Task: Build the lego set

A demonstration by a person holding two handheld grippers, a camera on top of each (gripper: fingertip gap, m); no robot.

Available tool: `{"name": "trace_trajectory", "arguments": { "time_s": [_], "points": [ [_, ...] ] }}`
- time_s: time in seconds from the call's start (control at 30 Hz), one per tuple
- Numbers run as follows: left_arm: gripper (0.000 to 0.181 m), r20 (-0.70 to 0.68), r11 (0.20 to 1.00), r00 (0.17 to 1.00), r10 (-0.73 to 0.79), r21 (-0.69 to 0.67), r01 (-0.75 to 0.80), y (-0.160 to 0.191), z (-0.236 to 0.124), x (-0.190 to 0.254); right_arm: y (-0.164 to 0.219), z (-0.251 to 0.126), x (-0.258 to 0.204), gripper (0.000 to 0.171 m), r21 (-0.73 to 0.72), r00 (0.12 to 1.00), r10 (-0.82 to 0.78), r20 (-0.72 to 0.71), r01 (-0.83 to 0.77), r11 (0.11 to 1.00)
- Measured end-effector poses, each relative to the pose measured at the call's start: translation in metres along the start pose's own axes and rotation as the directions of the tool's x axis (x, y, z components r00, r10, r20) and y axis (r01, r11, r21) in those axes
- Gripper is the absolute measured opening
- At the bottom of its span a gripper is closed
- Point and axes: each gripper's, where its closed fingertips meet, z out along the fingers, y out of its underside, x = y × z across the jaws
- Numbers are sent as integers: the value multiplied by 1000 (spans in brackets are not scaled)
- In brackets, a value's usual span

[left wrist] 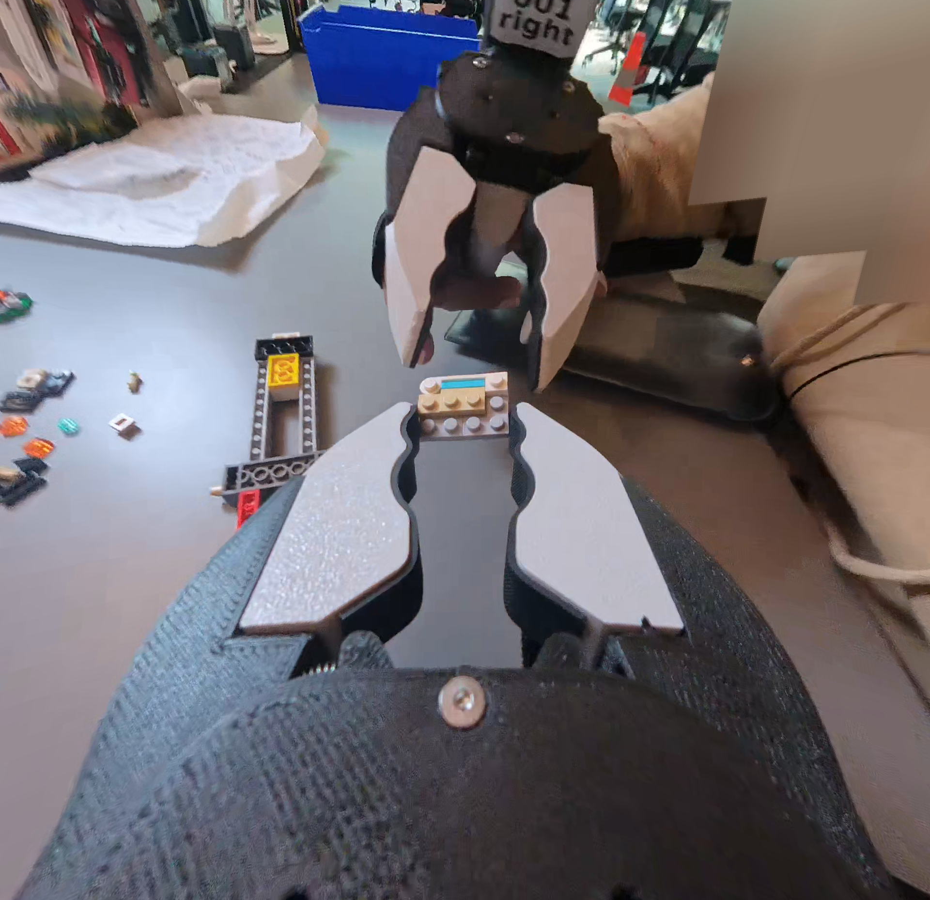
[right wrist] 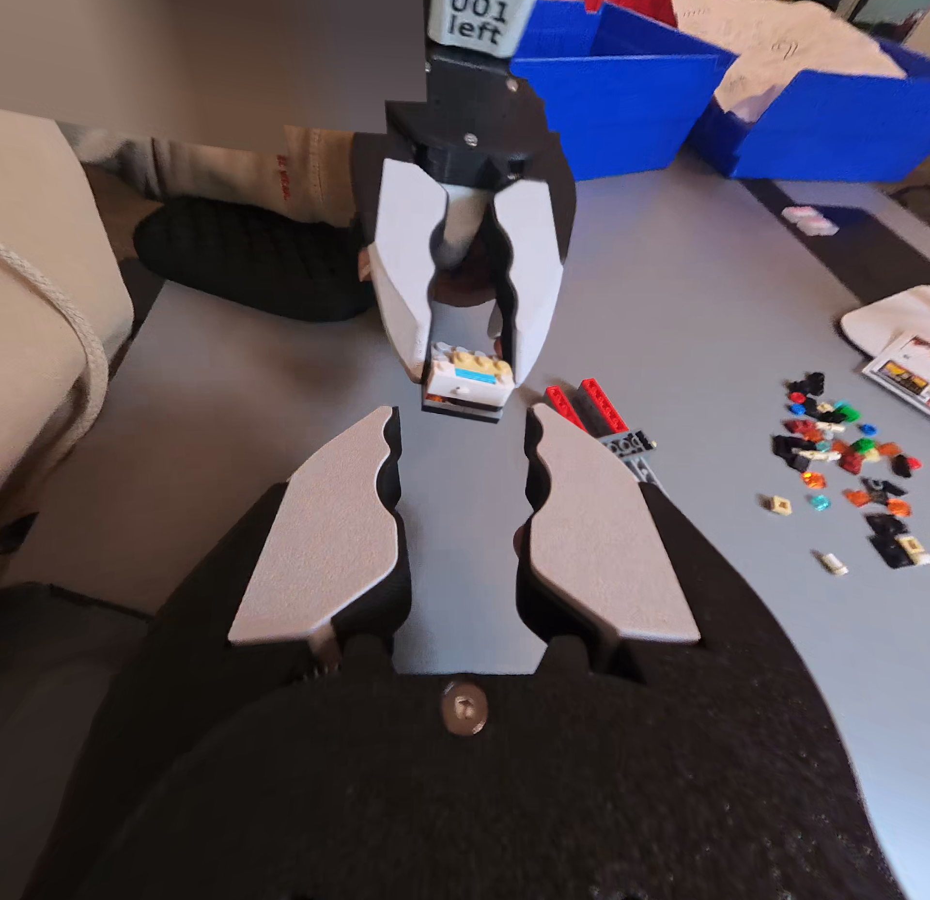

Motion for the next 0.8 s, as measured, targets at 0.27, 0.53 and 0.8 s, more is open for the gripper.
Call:
{"name": "trace_trajectory", "arguments": {
  "time_s": [0.27, 0.53, 0.8],
  "points": [
    [34, 51, 964, 963, 265, 19, -267, -5, 4, 13, 7, 6, -11, 43, -72, 999, -34, 40, 37, 997],
    [36, 81, 978, 975, 209, 9, -210, -1, 4, 3, 6, 10, -1, 34, -89, 997, -40, -59, 34, 995],
    [34, 154, 998, 988, -31, 55, 23, -3, -2, -24, 12, 4, 37, 34, -118, 936, 154, -318, -201, 973]
  ]
}}
